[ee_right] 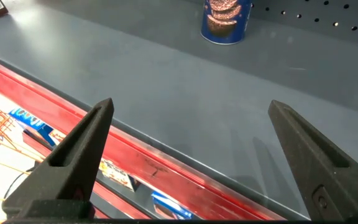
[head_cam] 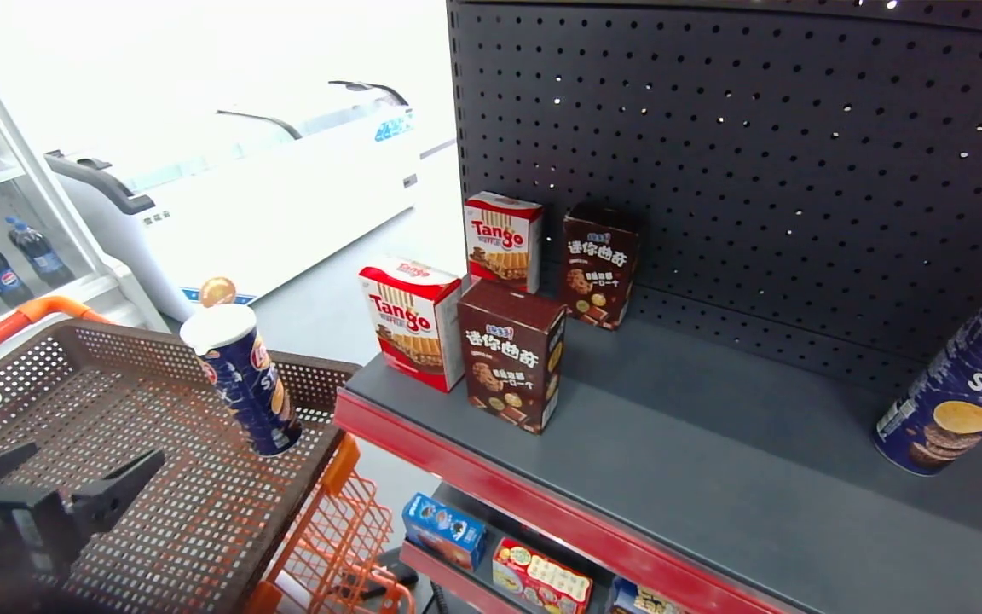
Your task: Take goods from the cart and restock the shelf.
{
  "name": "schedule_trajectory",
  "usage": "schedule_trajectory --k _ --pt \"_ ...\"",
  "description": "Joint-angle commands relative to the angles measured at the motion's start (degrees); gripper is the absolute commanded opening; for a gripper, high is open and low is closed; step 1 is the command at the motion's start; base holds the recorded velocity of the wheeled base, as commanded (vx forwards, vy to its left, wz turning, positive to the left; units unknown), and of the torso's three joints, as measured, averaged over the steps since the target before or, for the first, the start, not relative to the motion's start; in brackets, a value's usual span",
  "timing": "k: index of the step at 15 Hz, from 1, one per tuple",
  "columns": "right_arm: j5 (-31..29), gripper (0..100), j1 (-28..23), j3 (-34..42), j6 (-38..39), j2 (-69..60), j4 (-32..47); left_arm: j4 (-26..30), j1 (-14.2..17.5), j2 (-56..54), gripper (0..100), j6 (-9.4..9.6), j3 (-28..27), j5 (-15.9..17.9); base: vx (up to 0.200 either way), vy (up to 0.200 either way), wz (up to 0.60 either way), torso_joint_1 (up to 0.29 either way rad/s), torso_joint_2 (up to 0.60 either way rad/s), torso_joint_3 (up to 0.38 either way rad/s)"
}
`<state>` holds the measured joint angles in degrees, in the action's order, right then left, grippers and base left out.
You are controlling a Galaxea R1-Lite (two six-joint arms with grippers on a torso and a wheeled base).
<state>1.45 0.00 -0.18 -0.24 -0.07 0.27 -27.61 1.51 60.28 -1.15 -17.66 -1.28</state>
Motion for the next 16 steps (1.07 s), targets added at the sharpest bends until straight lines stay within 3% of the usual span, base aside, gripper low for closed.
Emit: schedule_trajectory --k 1,7,10,16 --pt "0.04 100 0.00 0.01 -0.02 0.07 0.00 -8.51 5.17 14.78 100 2.02 -0.09 3.74 0.000 0.000 0.00 0.000 0.00 0.000" --pt "0.04 100 0.00 0.01 -0.02 0.07 0.00 -26.53 4.46 32.53 100 4.57 -2.29 3.83 0.000 0.000 0.00 0.000 0.00 0.000" --pt "0.04 100 0.00 0.01 -0.02 0.07 0.00 -30.92 4.29 39.56 100 4.57 -8.26 3.83 0.000 0.000 0.00 0.000 0.00 0.000" --pt "0.04 100 0.00 0.01 -0.02 0.07 0.00 -36.81 3.41 48.79 100 4.57 -13.71 3.74 0.000 0.000 0.00 0.000 0.00 0.000"
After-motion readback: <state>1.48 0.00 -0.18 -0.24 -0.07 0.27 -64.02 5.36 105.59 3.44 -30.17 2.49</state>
